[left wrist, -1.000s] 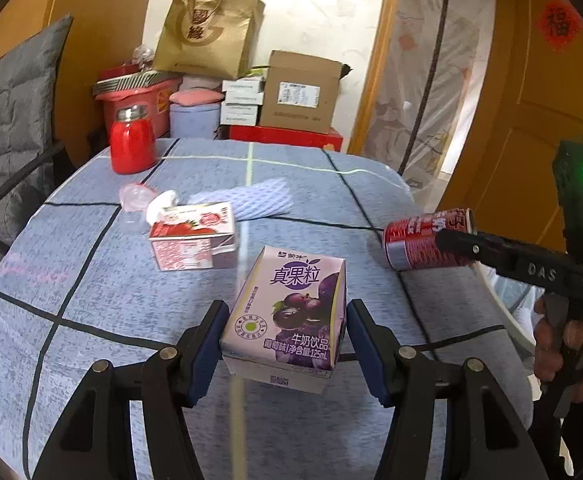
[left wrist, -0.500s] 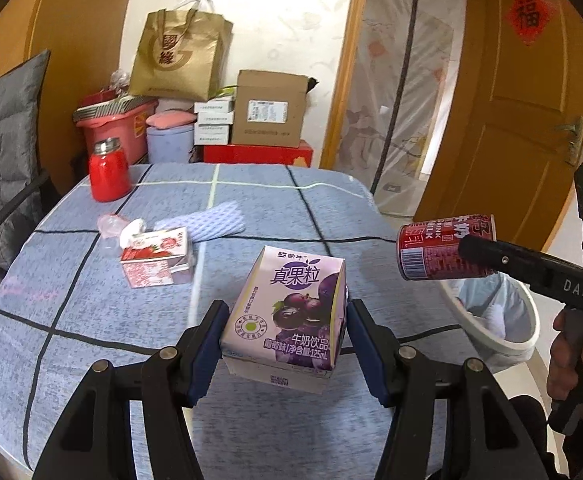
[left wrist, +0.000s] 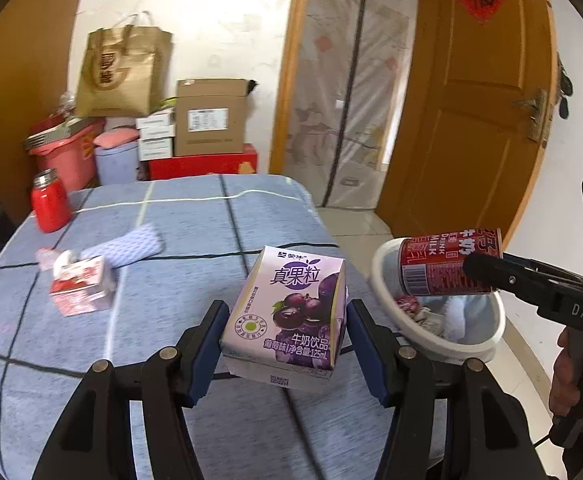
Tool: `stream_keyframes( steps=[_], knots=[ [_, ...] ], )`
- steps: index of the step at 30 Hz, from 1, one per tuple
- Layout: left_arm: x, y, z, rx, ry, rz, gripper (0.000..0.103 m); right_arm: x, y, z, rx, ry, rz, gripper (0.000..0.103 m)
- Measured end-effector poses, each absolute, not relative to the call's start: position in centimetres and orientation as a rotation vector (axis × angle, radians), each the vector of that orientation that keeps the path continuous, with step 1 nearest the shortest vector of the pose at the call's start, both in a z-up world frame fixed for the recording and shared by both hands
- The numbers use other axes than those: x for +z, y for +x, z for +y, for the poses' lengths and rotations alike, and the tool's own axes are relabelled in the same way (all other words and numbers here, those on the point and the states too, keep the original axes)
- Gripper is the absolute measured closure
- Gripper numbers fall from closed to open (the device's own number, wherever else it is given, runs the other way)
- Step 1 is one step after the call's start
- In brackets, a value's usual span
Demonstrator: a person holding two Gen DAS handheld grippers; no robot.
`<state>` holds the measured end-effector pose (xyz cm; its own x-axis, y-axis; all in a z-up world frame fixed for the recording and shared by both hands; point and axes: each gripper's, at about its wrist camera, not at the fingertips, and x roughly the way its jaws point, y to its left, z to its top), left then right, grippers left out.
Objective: Collect trash
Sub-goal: 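Carry the milk box and red can over the wastebasket with both grippers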
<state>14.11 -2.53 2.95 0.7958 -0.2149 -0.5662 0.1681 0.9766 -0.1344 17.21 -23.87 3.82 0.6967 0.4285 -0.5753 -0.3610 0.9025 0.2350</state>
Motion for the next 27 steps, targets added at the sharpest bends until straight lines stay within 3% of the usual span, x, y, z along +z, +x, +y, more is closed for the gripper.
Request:
stream_keyframes(
  steps=[27],
  knots=[
    [1.7, 20.3, -15.5, -0.432, 0.004, 0.647, 0.042, 2.1, 17.2, -35.5, 0.21, 0.198, 0.676, 0.049]
  ],
)
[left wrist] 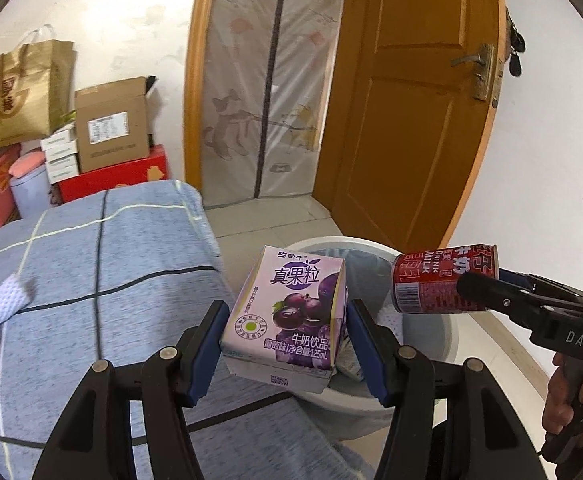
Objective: Collect trash
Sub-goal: 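Carry the milk box and red can over the wastebasket with both grippers, then open both grippers to drop the milk box and can into the wastebasket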
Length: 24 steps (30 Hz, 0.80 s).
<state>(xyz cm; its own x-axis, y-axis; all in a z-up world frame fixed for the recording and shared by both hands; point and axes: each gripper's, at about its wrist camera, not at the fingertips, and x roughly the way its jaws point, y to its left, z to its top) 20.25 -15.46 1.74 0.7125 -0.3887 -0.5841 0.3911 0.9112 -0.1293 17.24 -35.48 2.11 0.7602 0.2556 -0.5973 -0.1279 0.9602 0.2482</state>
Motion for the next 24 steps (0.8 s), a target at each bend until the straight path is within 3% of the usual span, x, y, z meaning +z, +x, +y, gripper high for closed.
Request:
stream_keyframes(
  steps=[24],
  knots=[
    [-2.4, 23.6, -19.3, -0.507, 0.017, 0.748, 0.042, -2.4, 19.9, -37.3, 0.155, 0.186, 0.822, 0.049]
  ],
)
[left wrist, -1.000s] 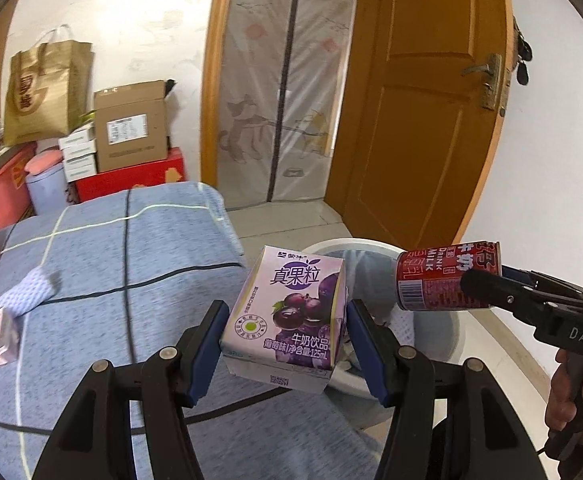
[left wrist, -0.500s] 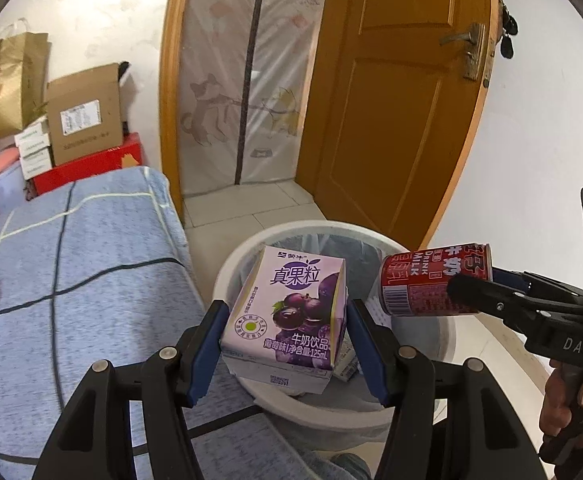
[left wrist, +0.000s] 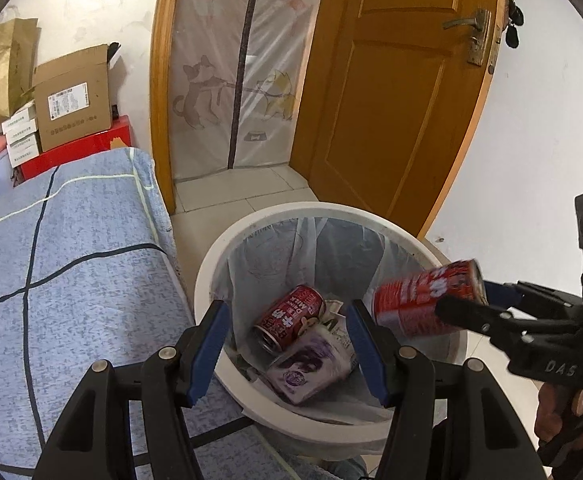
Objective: Collect trash
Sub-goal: 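Open both grippers to drop the milk box and can into the wastebasket, then move both tools back toward the remaining items on the table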
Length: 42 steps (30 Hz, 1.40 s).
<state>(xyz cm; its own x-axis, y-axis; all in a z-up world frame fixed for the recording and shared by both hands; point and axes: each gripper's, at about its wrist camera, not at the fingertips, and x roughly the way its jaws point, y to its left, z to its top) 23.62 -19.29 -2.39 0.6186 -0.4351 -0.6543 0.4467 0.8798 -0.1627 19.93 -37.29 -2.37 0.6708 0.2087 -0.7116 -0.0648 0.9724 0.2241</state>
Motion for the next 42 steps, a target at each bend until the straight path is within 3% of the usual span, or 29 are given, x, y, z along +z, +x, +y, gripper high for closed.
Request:
stream_keyframes(
  steps=[42],
  knots=[
    [2.9, 13.7, -7.8, -0.347, -0.083, 0.632, 0.042, 3.3, 14.5, -28.9, 0.336, 0.102, 0.701, 0.049]
  ],
)
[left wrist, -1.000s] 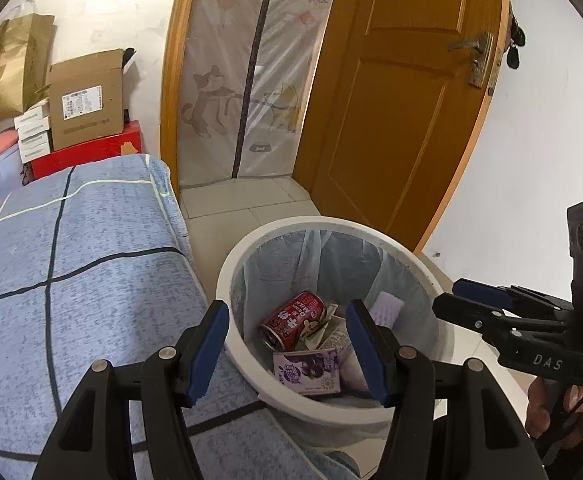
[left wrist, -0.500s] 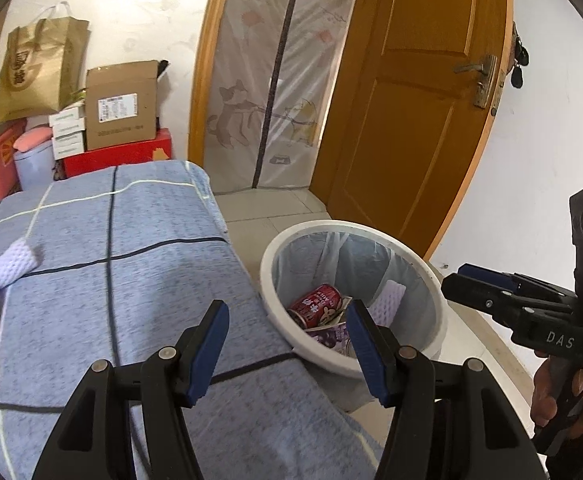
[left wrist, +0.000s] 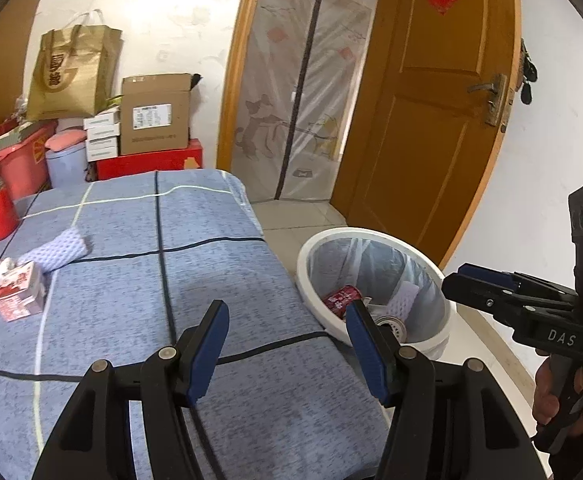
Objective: Collect trash
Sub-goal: 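Move both tools back toward the remaining items on the table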
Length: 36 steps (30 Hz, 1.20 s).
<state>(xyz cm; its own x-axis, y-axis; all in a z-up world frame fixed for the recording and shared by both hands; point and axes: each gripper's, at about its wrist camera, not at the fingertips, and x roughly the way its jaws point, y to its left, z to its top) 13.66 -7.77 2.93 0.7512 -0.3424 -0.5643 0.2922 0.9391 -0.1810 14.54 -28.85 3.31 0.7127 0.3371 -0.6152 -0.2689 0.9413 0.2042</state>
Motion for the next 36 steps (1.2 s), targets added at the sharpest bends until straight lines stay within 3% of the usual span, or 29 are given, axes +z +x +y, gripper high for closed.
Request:
stream_keyframes(
  steps=[36],
  knots=[
    [1.3, 13.6, 7.9, 0.031, -0.19, 0.633, 0.042, 1.9, 18.1, -17.5, 0.555, 0.028, 0.727, 0.046]
  ],
)
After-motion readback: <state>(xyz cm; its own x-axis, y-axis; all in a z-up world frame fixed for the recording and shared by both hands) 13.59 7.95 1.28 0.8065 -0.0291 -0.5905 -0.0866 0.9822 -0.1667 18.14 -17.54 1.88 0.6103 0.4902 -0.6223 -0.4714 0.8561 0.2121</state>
